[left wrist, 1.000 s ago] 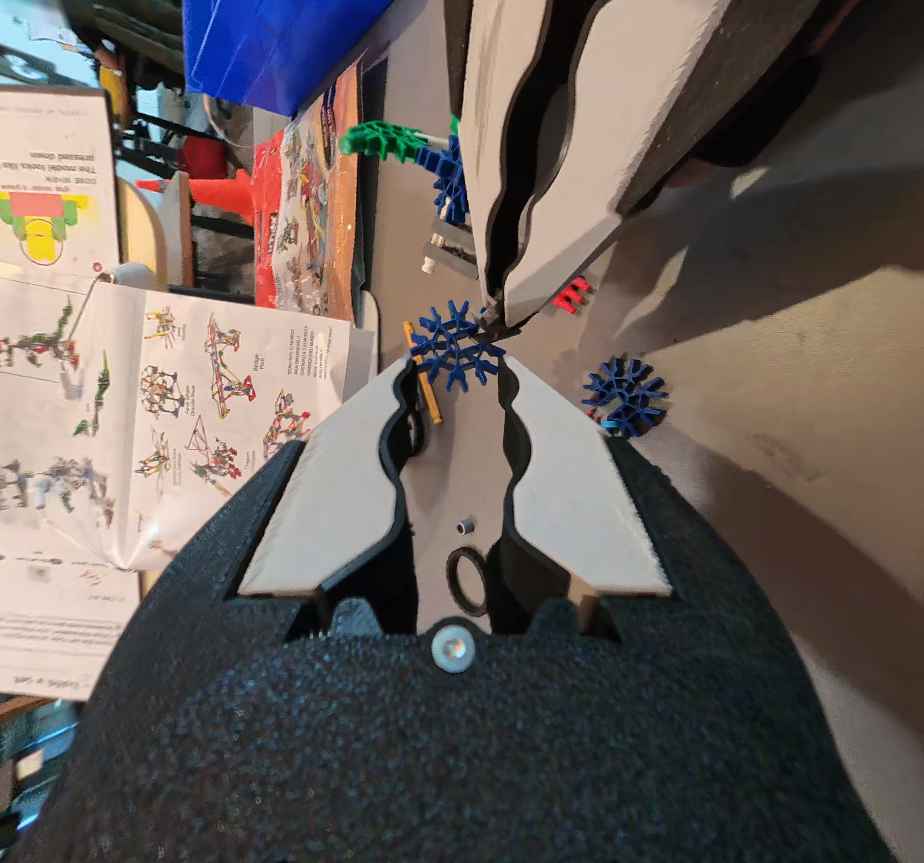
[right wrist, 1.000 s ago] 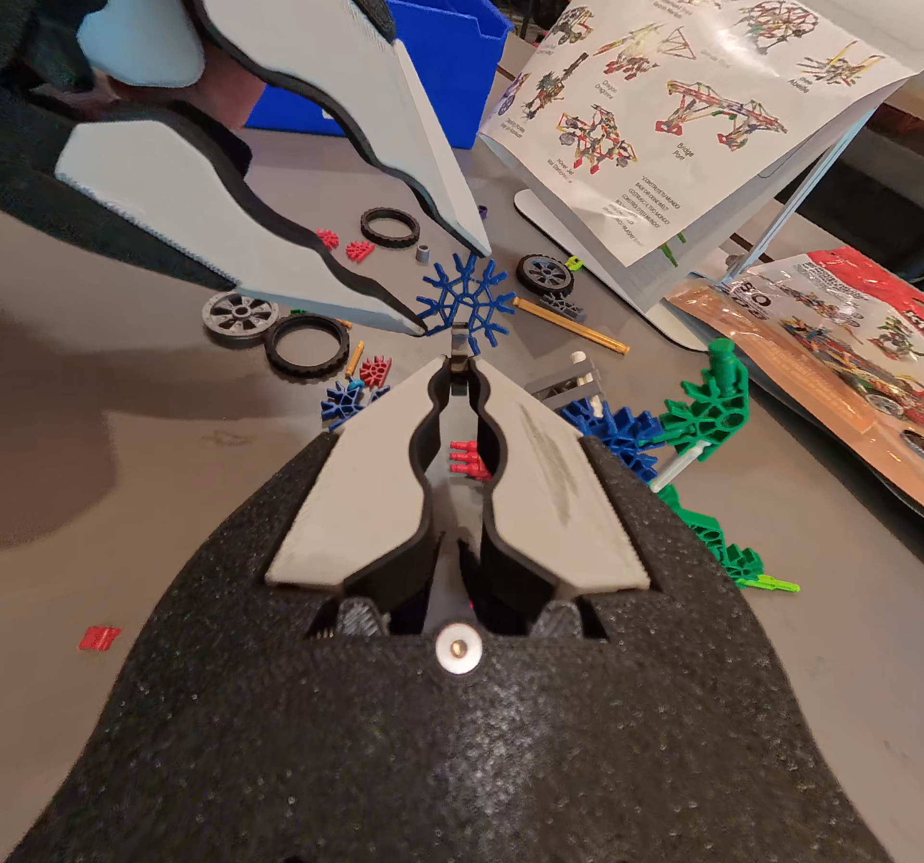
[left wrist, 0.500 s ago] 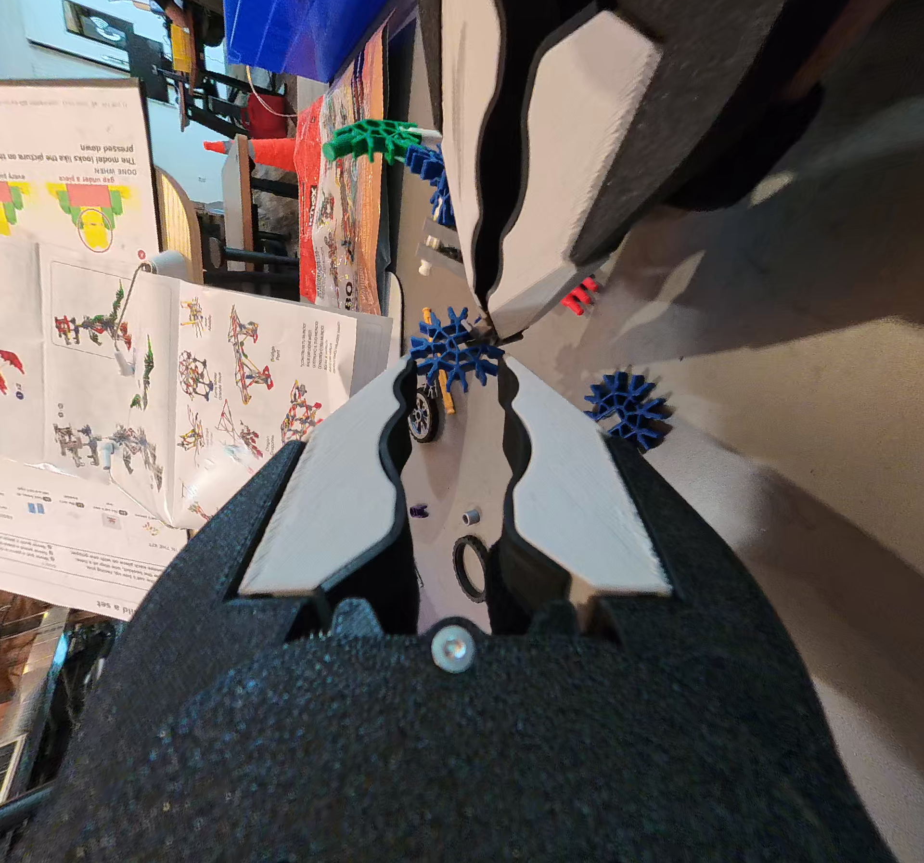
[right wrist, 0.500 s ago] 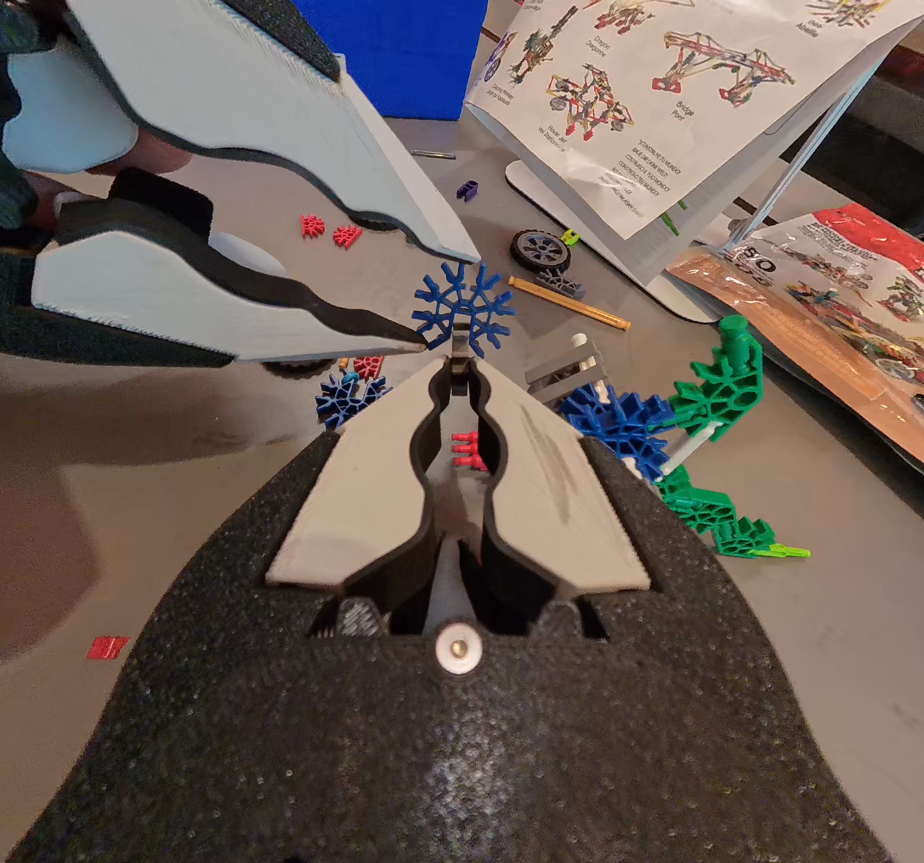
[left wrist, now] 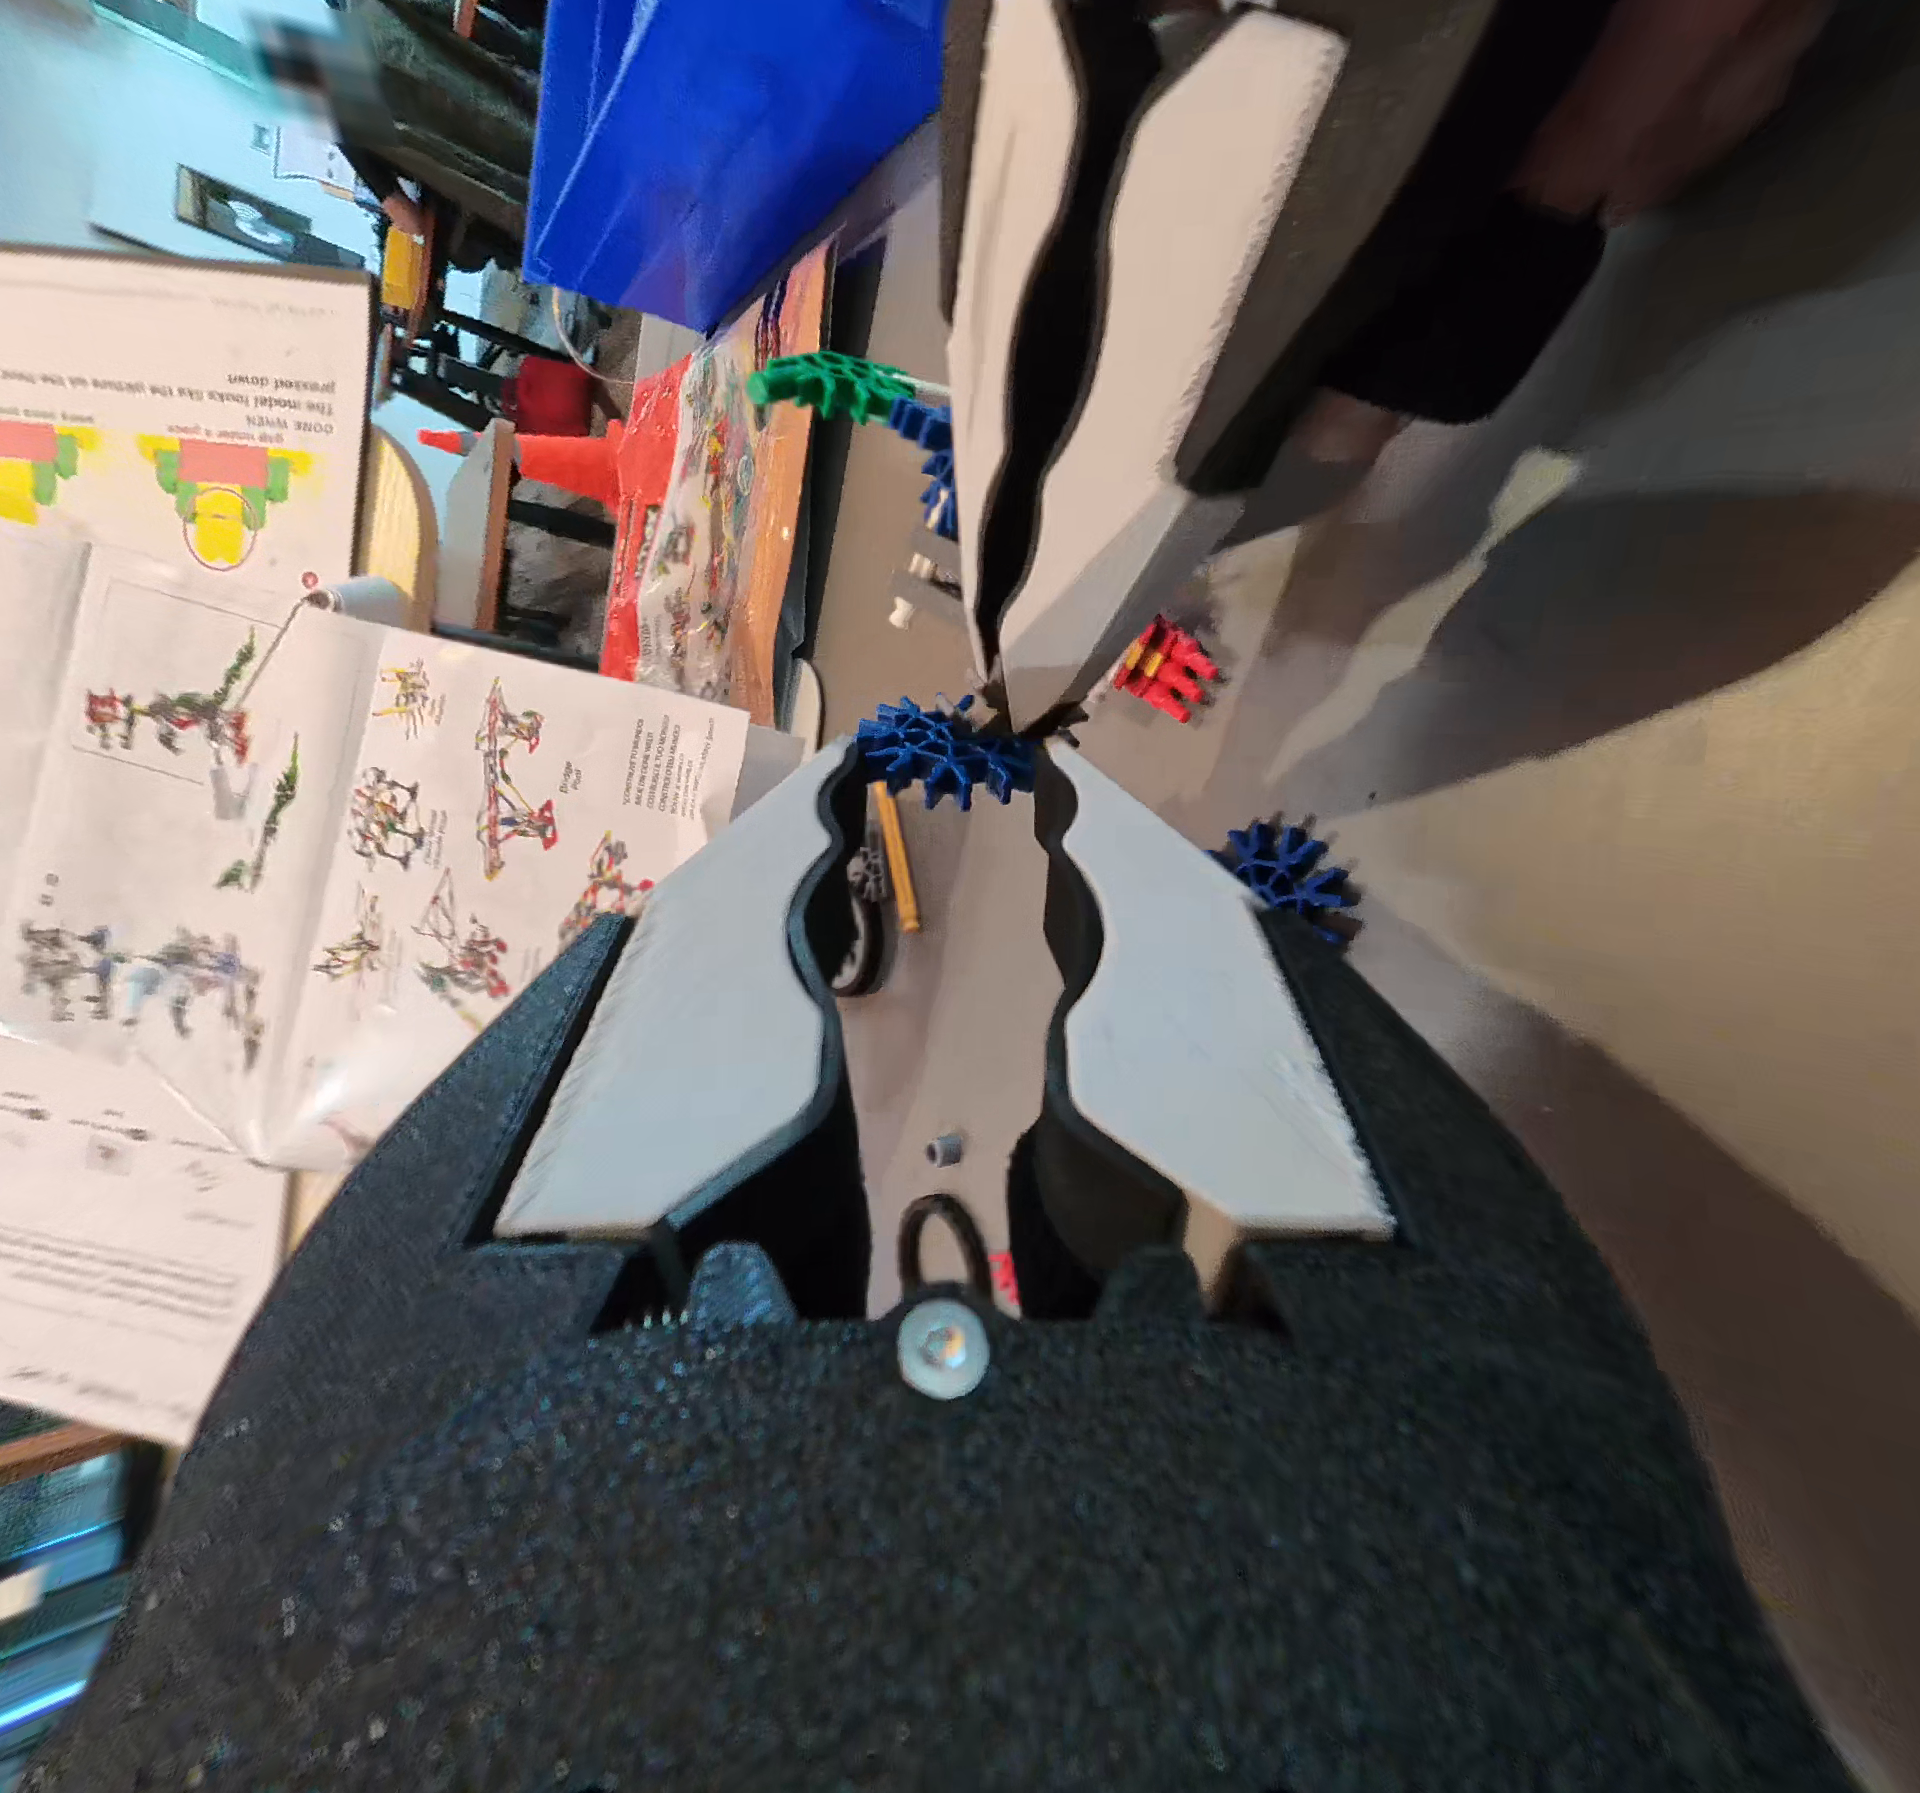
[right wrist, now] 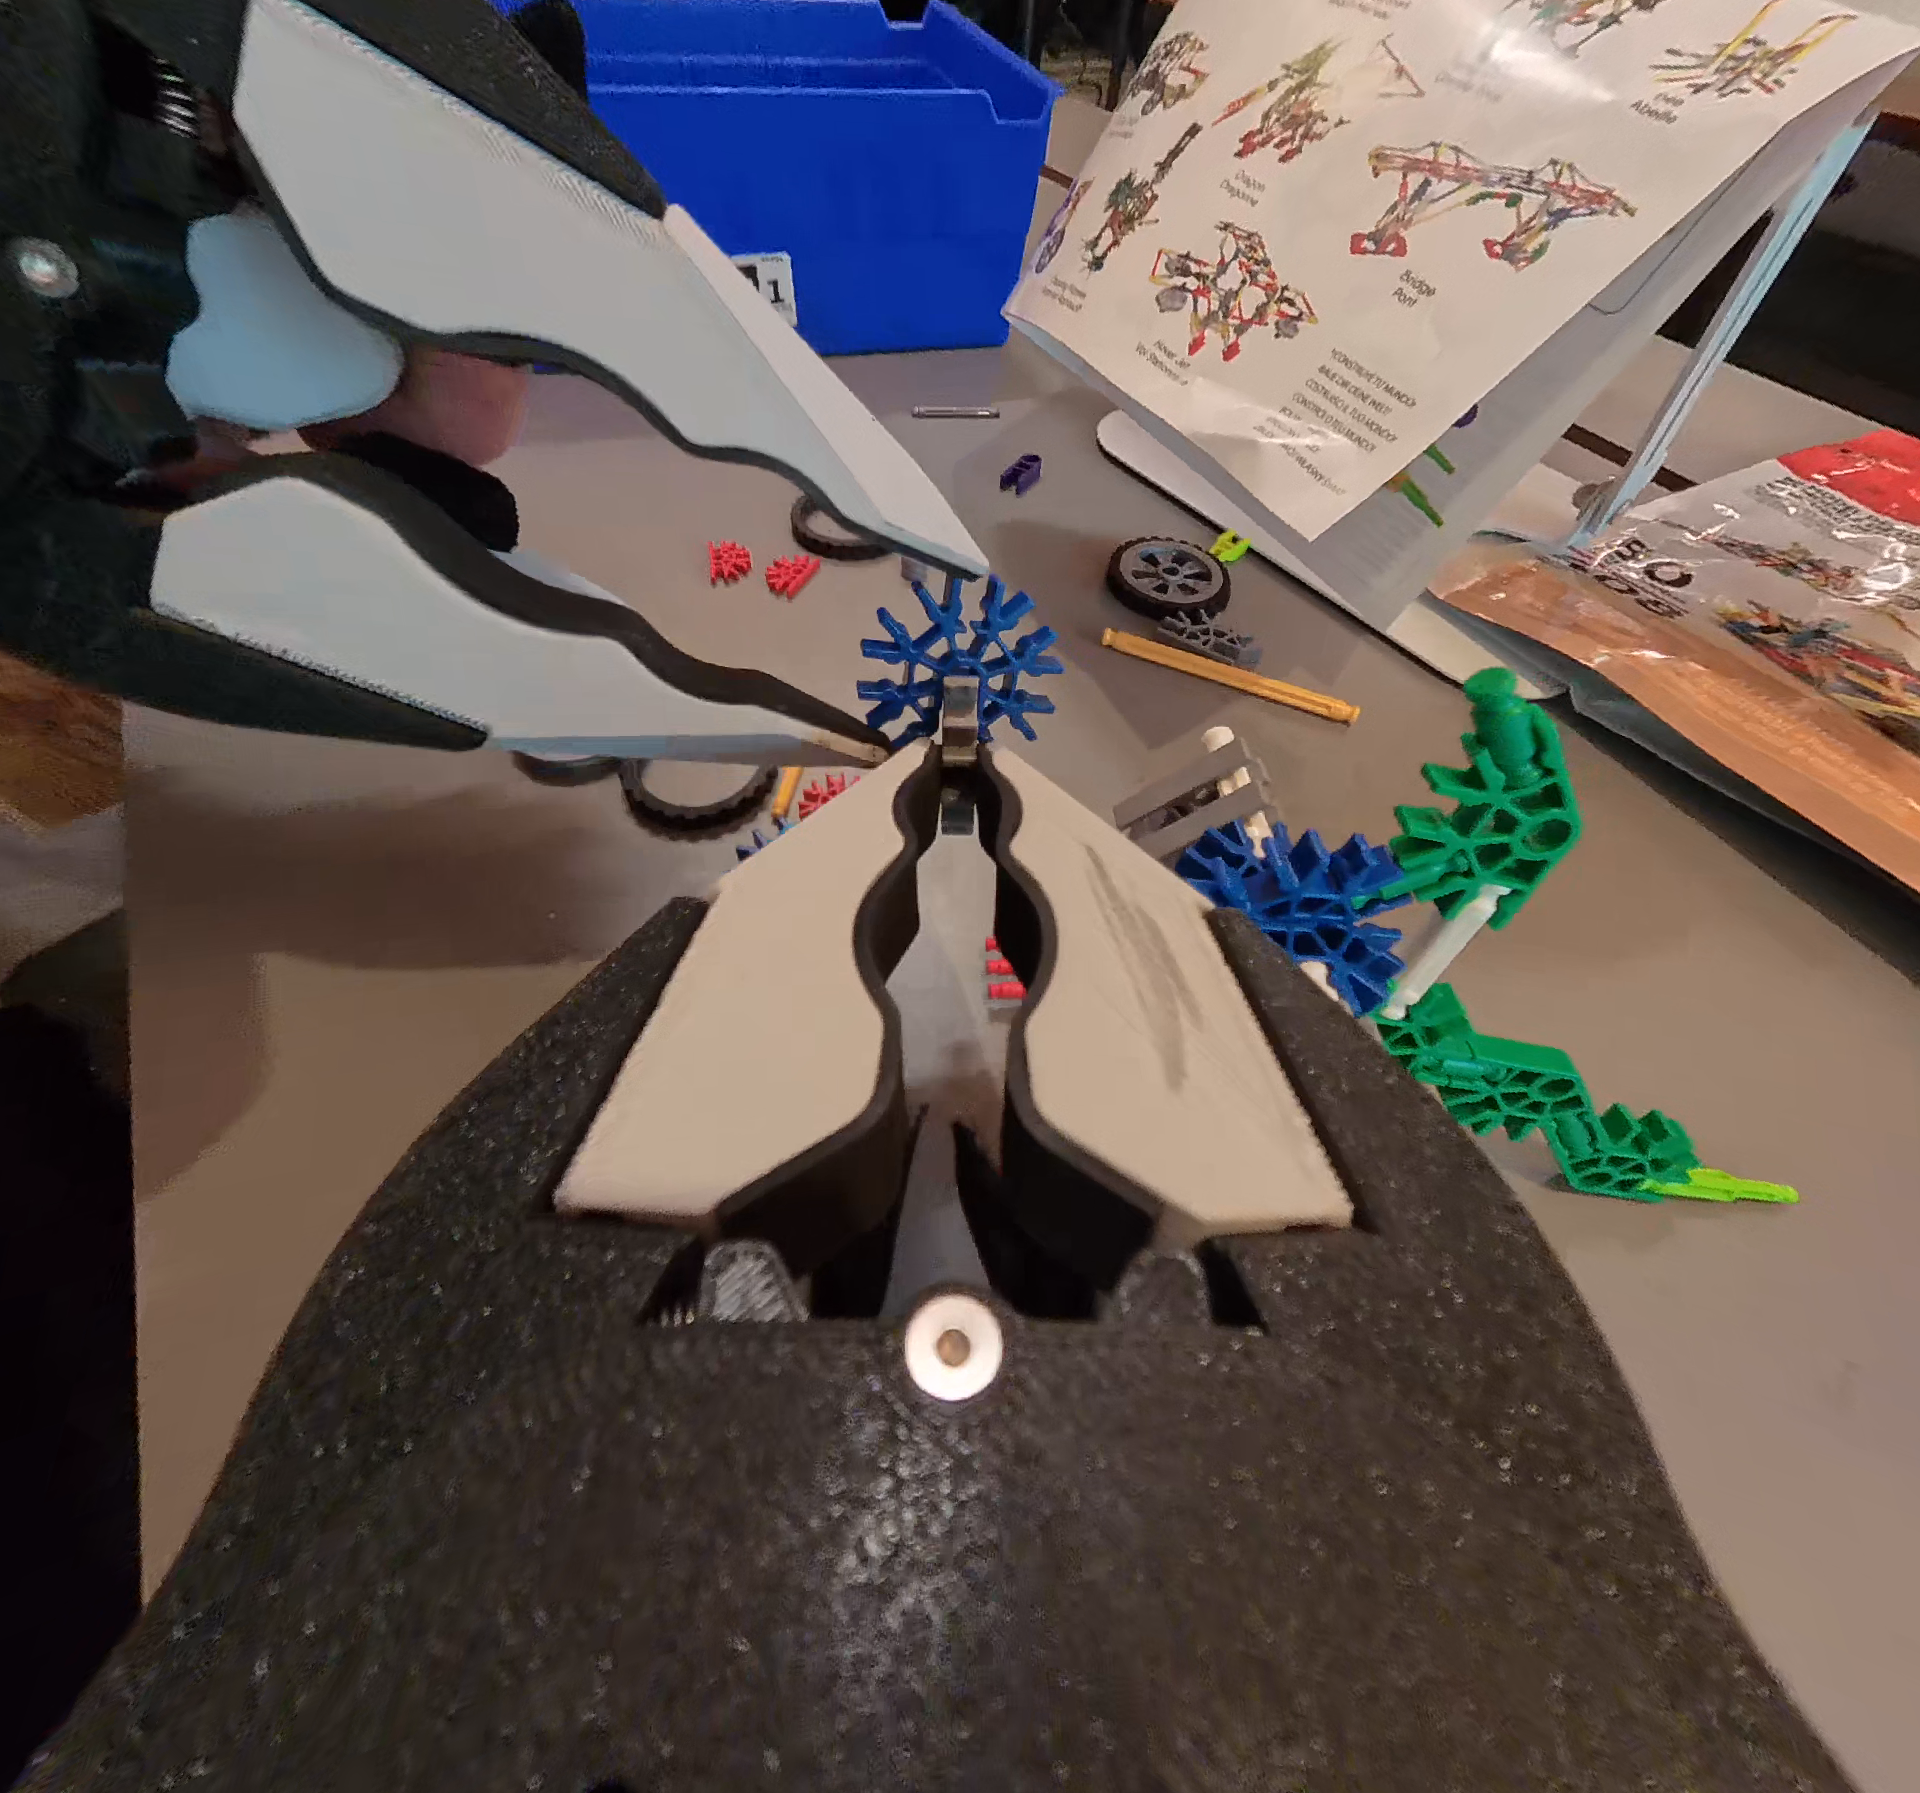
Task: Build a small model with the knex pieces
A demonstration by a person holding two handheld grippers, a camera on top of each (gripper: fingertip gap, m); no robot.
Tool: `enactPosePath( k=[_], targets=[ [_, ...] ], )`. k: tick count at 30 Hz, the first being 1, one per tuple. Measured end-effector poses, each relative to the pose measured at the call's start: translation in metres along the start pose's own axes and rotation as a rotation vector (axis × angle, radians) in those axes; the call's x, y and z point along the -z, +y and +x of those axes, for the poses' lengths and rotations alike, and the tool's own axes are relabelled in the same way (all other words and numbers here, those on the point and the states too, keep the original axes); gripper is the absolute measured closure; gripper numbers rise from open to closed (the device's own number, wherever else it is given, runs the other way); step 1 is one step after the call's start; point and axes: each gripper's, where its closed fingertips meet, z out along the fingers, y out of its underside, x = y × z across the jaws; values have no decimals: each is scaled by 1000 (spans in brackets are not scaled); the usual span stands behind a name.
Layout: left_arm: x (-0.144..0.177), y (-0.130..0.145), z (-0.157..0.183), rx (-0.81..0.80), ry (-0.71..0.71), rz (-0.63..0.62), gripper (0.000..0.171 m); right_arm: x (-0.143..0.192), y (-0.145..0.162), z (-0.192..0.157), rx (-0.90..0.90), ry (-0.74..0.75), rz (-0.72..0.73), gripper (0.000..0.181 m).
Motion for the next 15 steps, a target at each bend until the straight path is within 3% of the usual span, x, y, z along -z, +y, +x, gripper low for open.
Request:
enactPosePath(
  k=[15],
  targets=[
    [21,-17,-21,481,79,349,141,15,-30,-6,-198,-174,195,176]
  ],
)
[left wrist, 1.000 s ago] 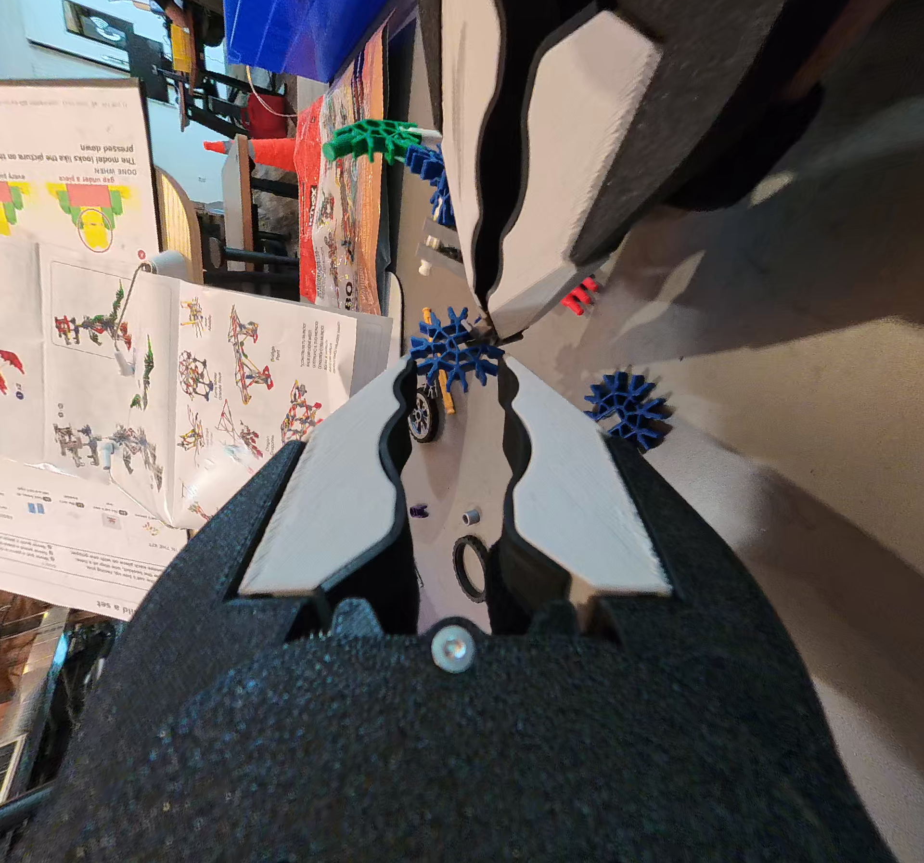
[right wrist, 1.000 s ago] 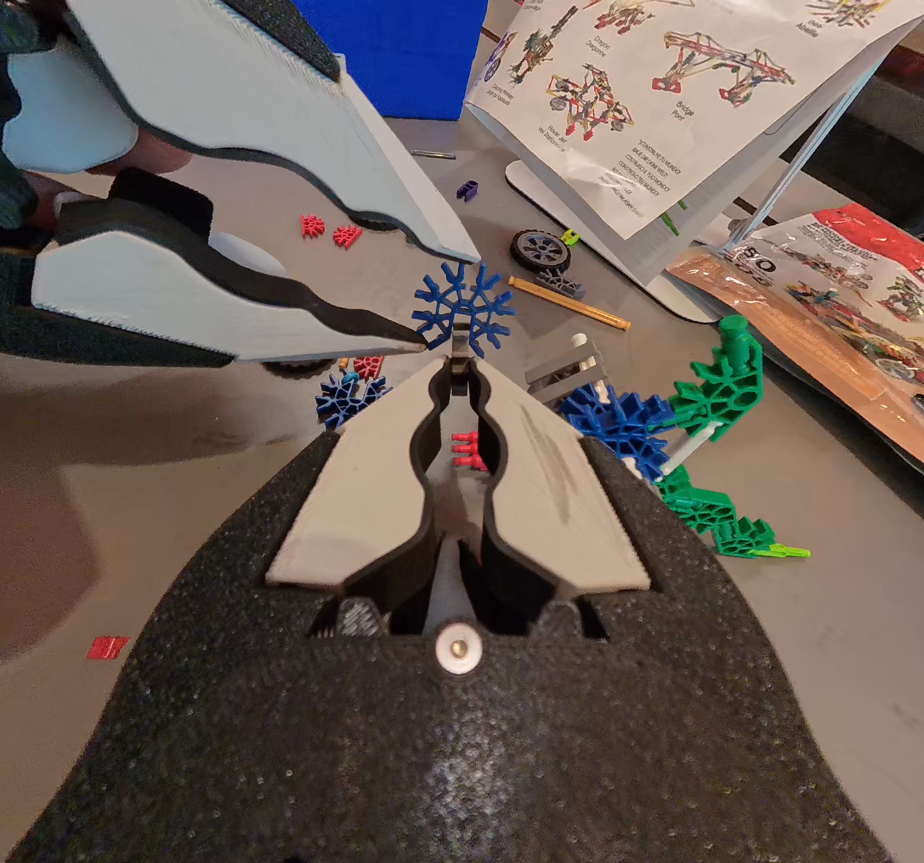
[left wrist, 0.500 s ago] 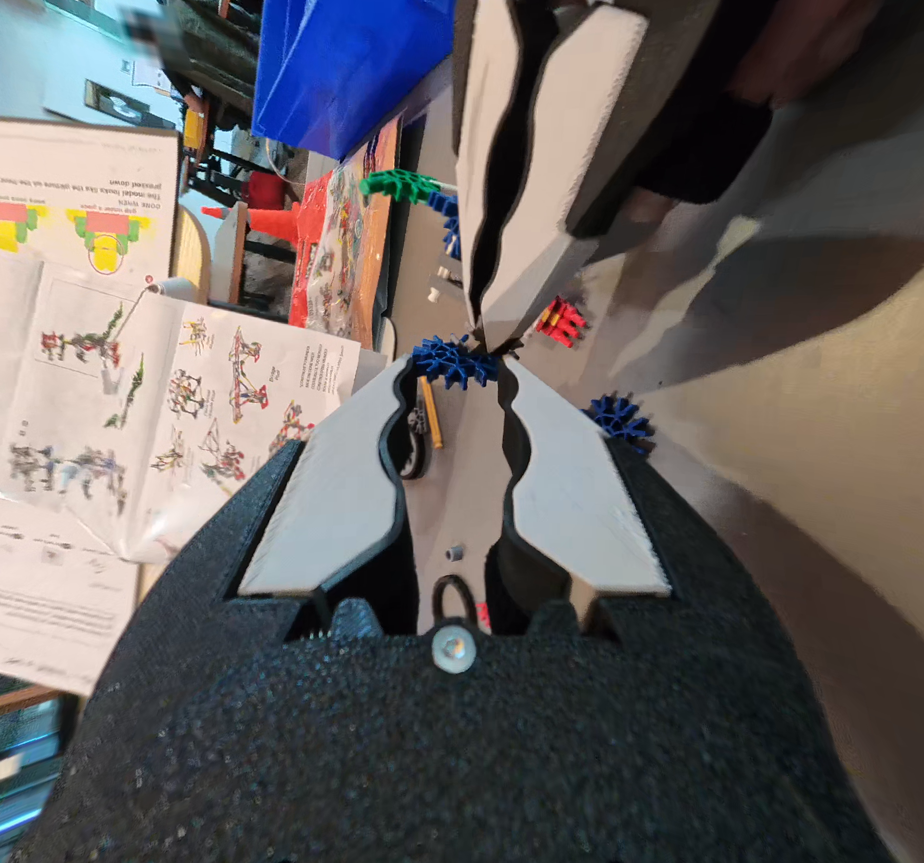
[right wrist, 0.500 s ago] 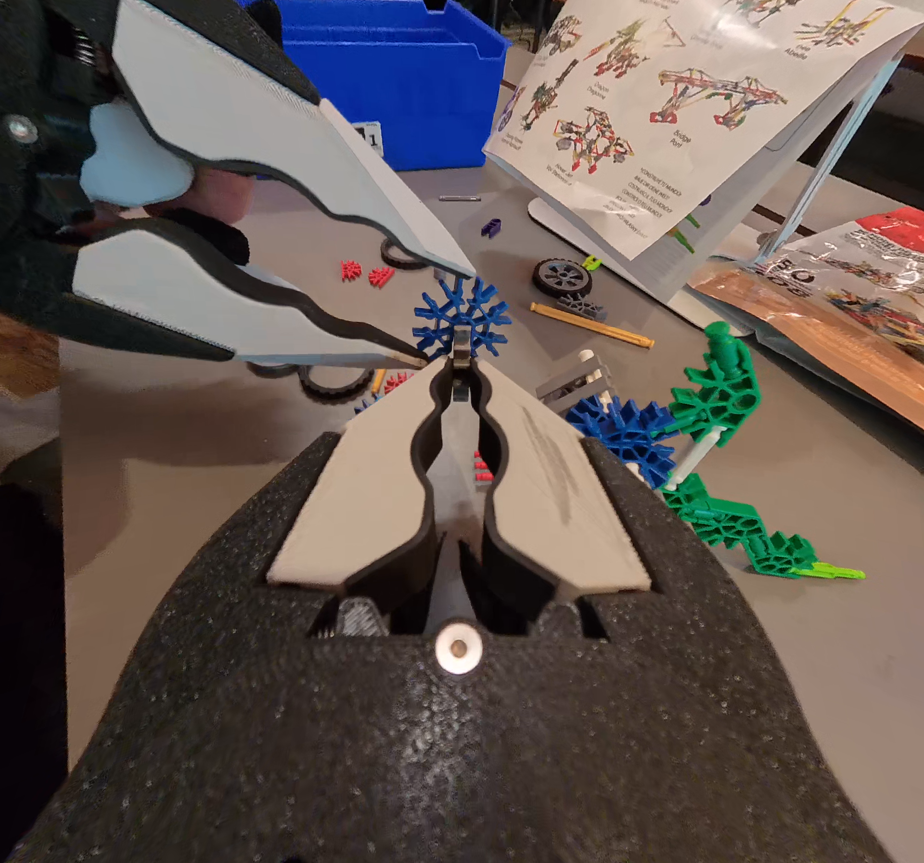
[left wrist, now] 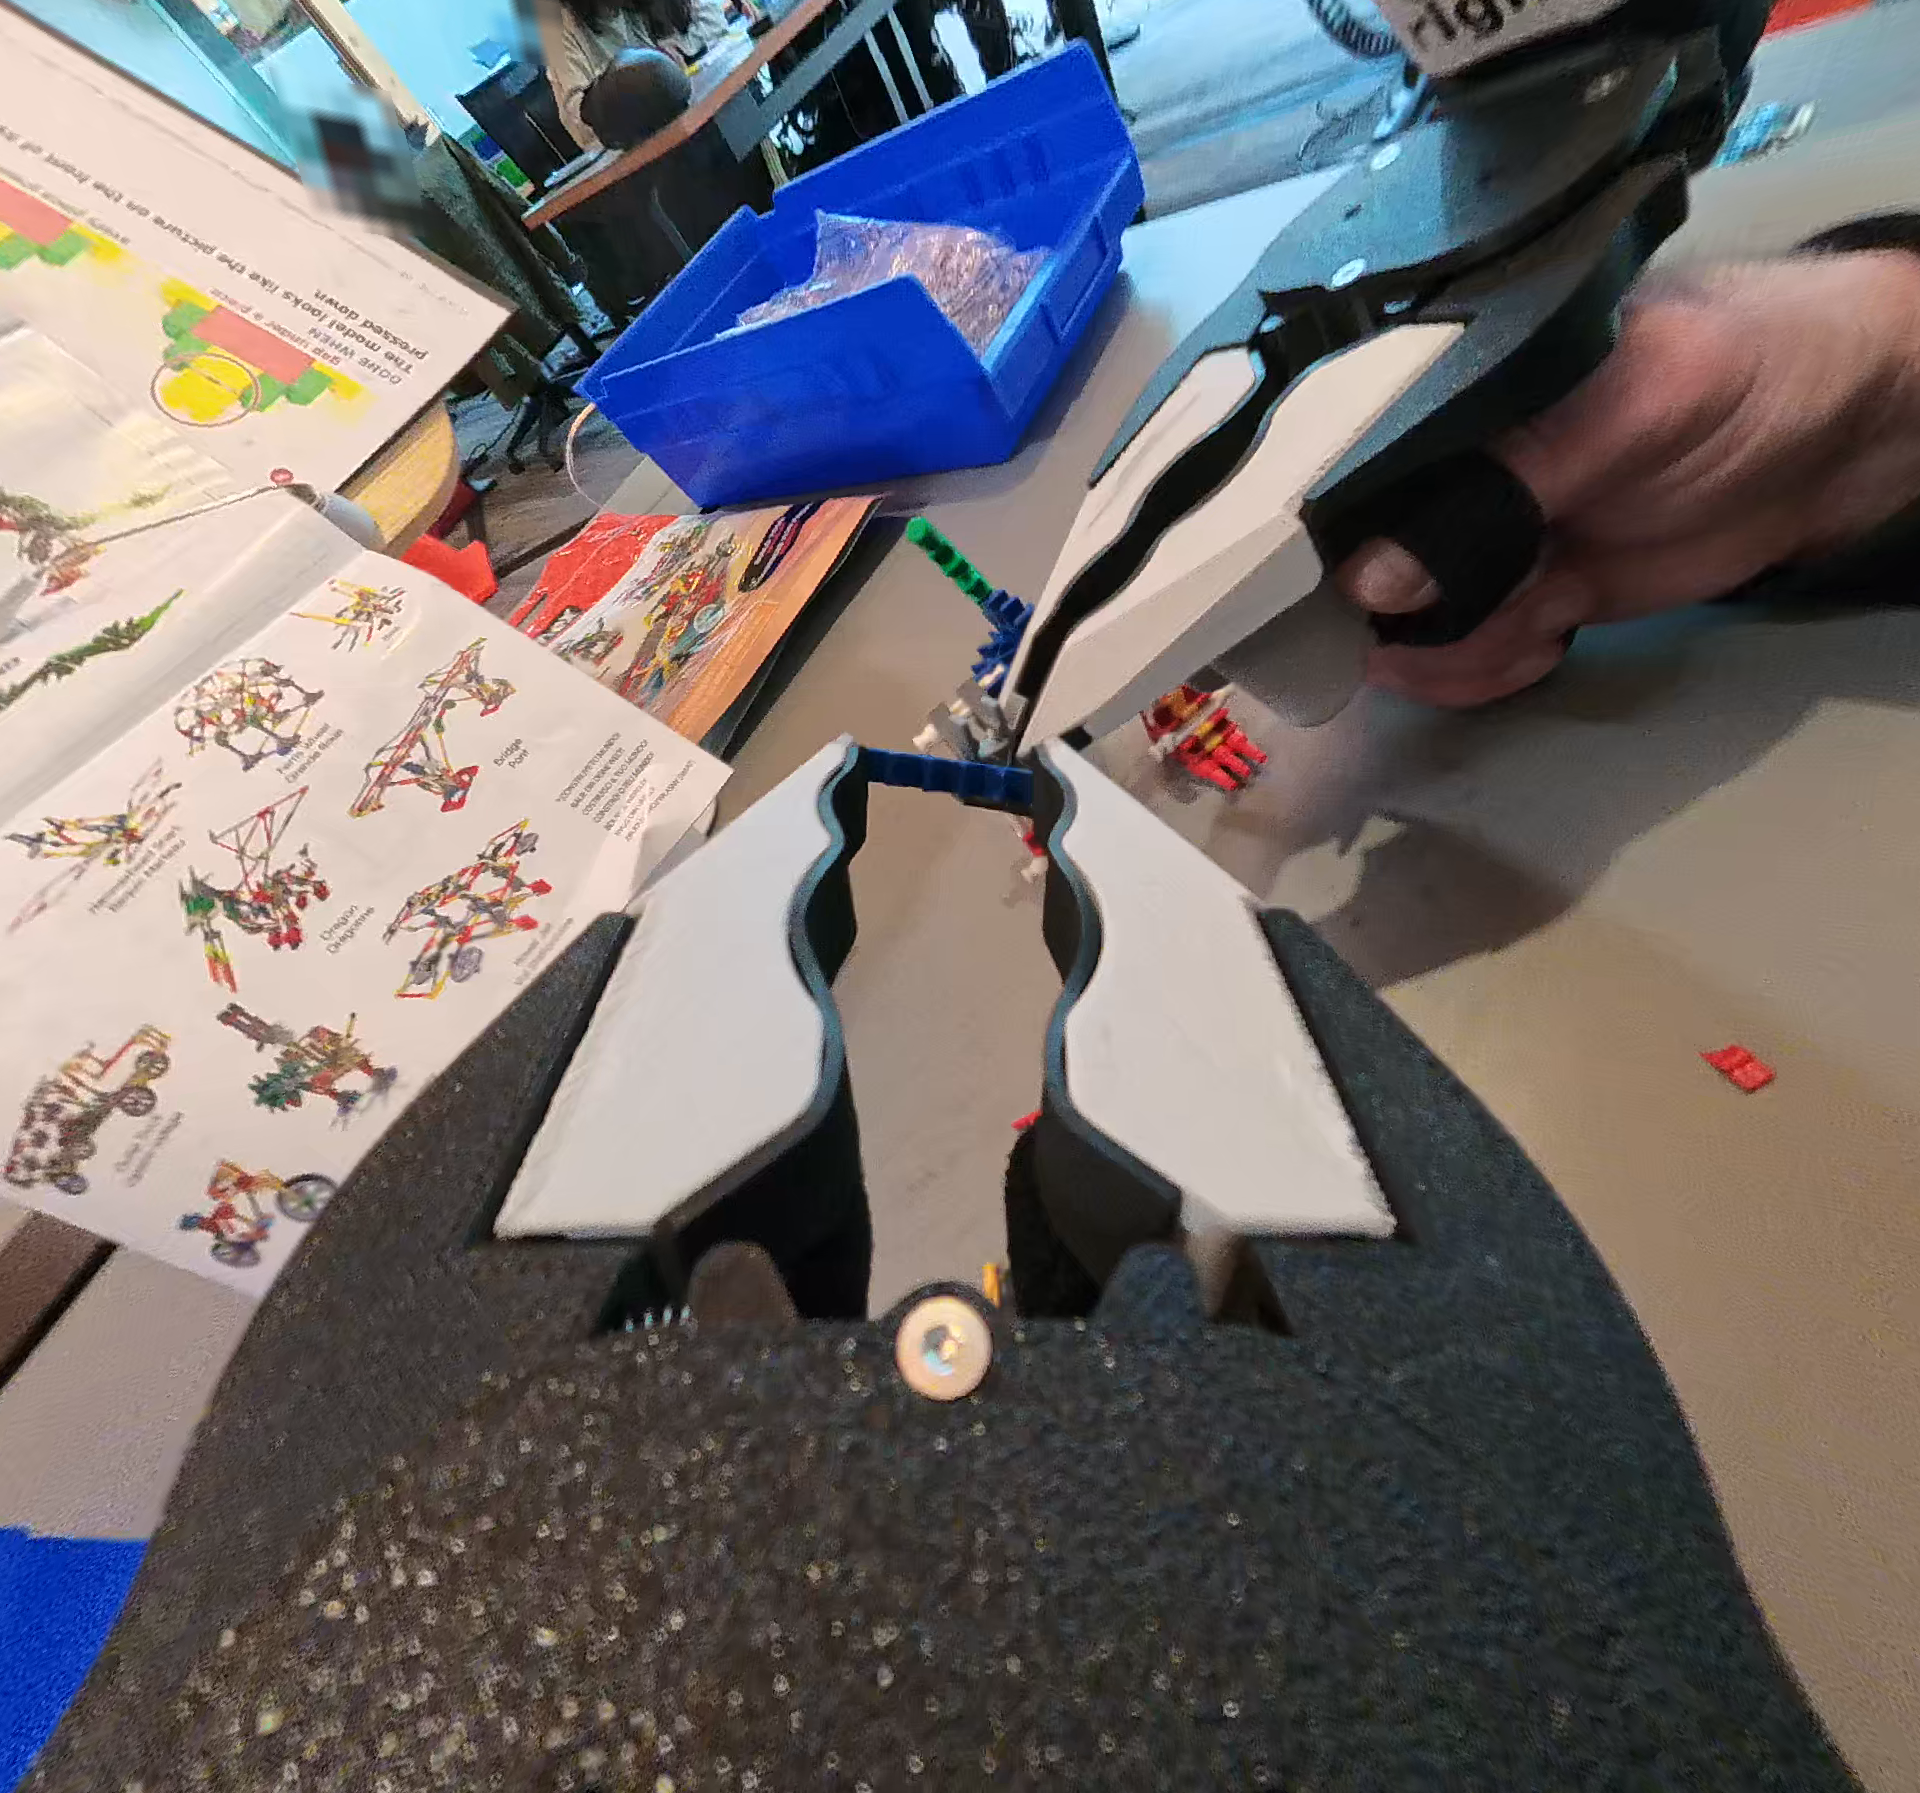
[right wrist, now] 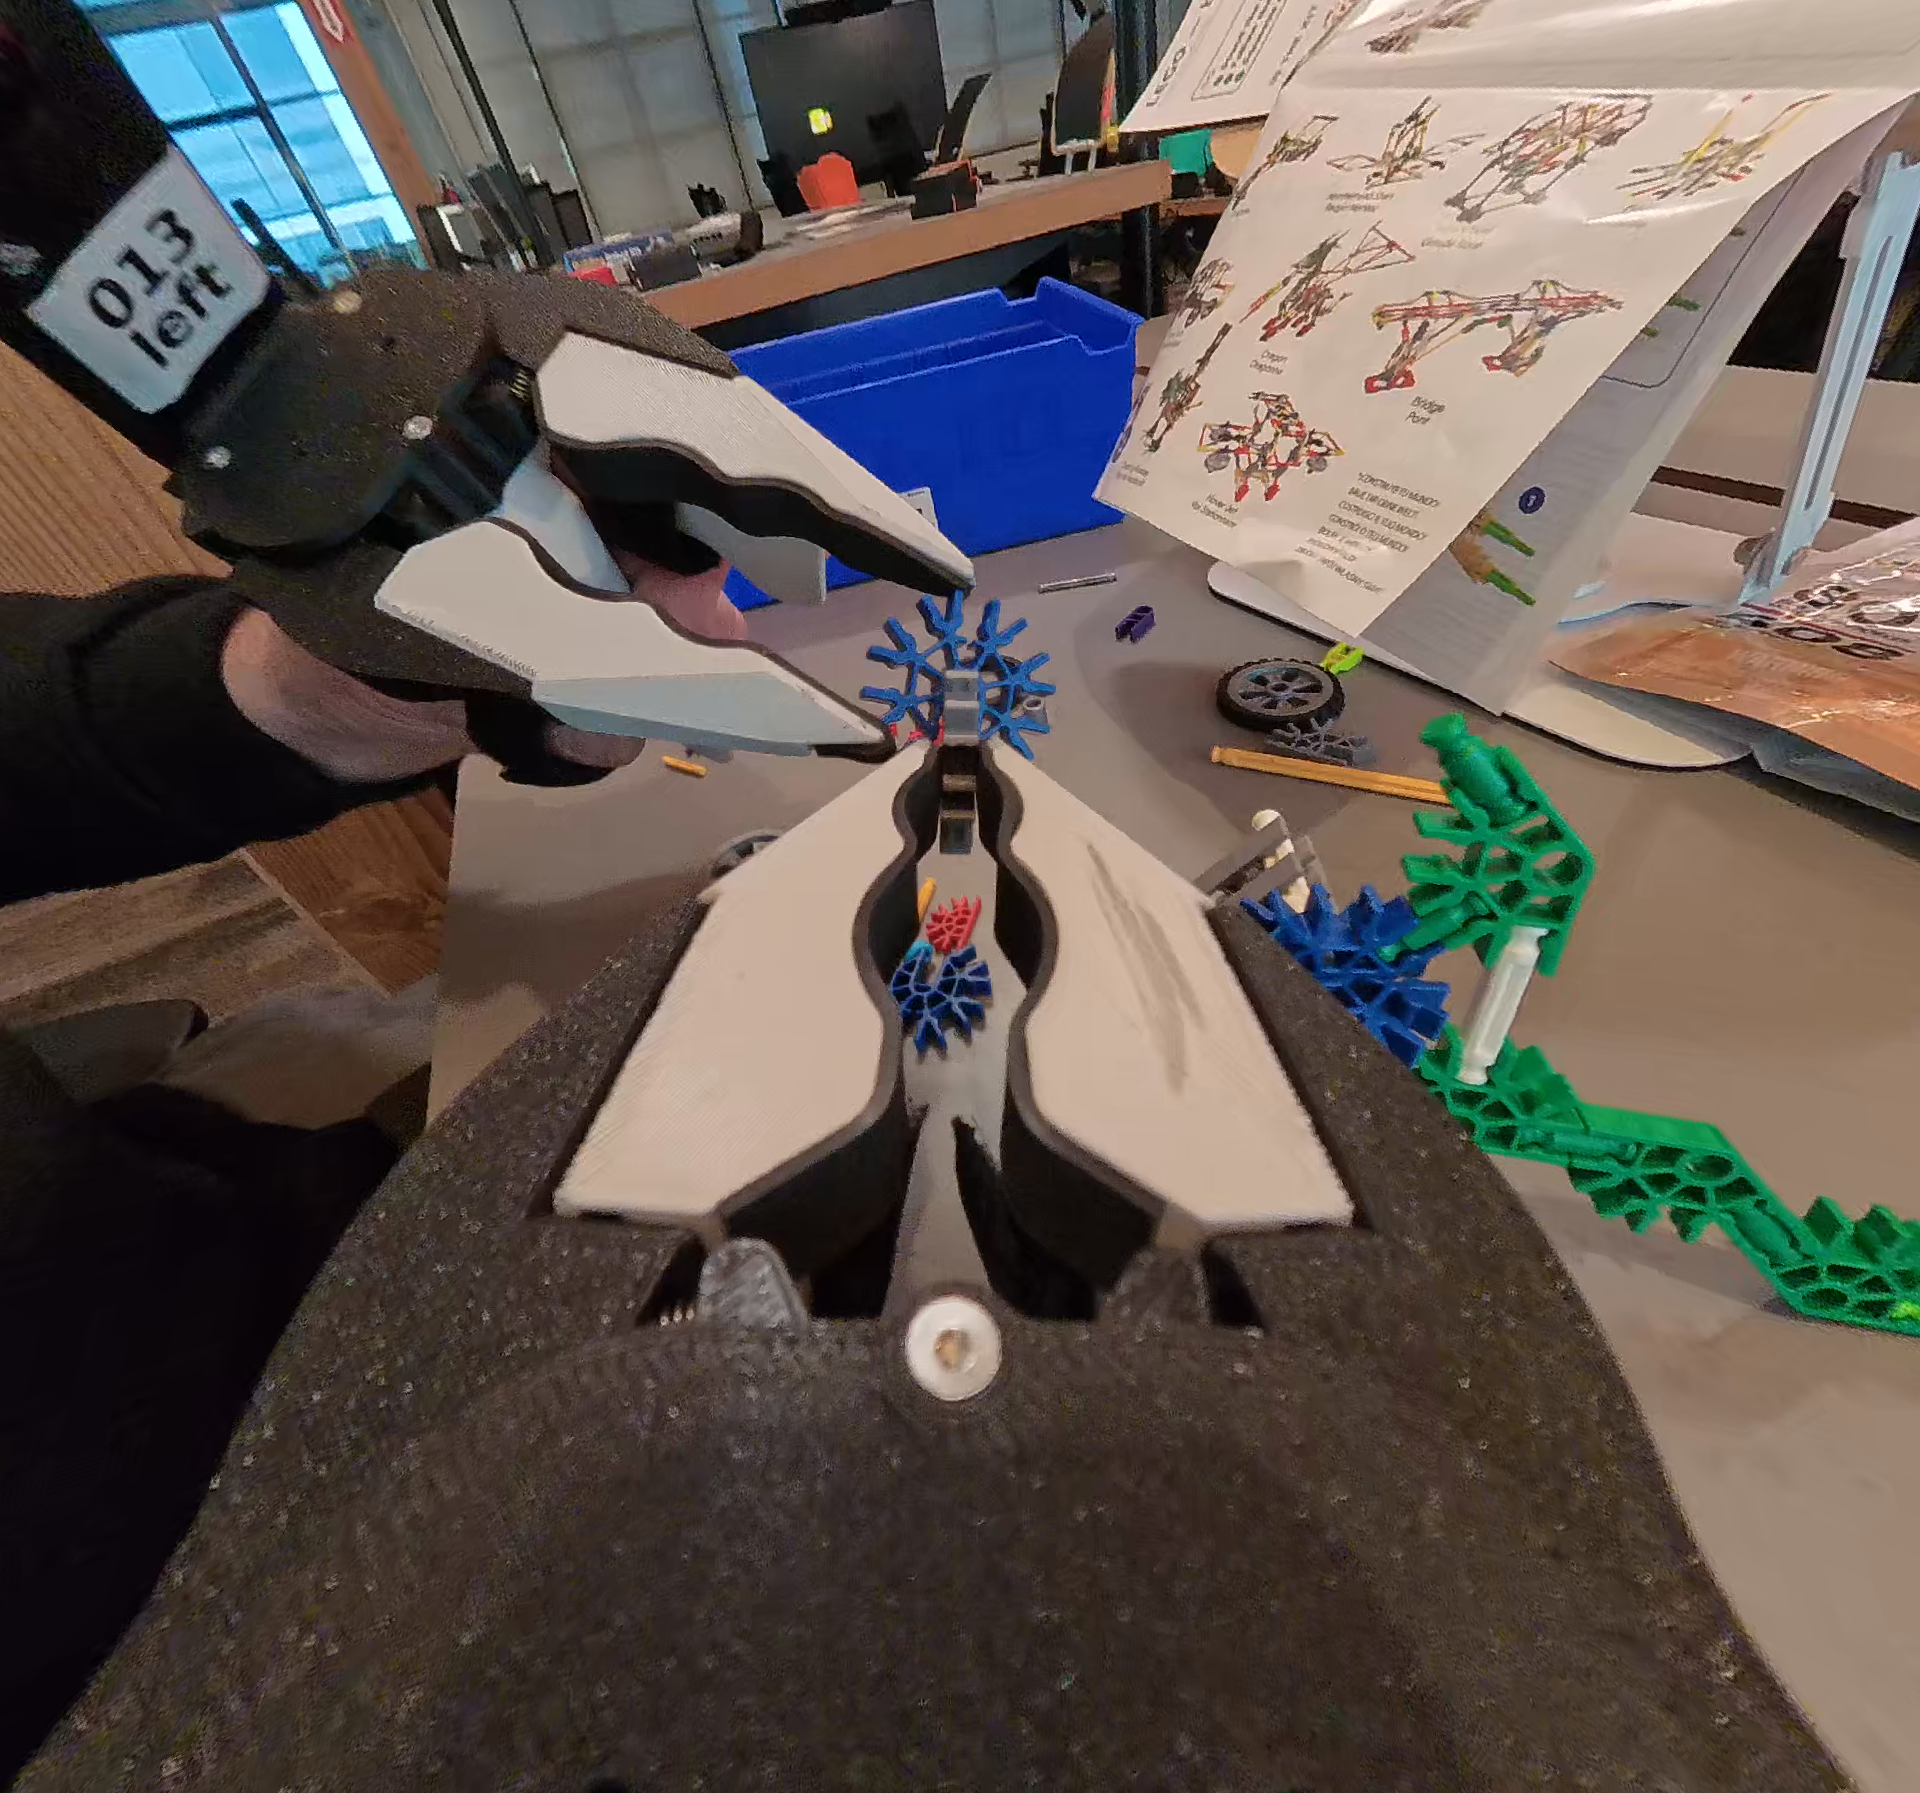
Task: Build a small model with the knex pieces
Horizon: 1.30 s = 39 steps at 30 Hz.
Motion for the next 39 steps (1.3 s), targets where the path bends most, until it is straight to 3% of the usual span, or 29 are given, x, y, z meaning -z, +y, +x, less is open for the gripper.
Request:
enactPosePath(
  k=[6,7,16,30,32,39],
  targets=[
    [1,-5,-2,36,10,53,141,2,-4,-1,-17,-12,25,177],
    [2,-7,-2,50,25,62,148,2,-5,-1,-15,-15,30,176],
    [7,-3,-5,15,139,19,125,5,-9,-3,6,-16,48,176],
    [12,-7,14,256,711,20,126,6,-11,-25,92,-106,55,176],
    [13,-11,16,253,732,56,134,6,-12,-26,102,-106,57,176],
    [13,-20,14,304,675,165,135,11,-19,-26,76,-120,97,176]
  ],
)
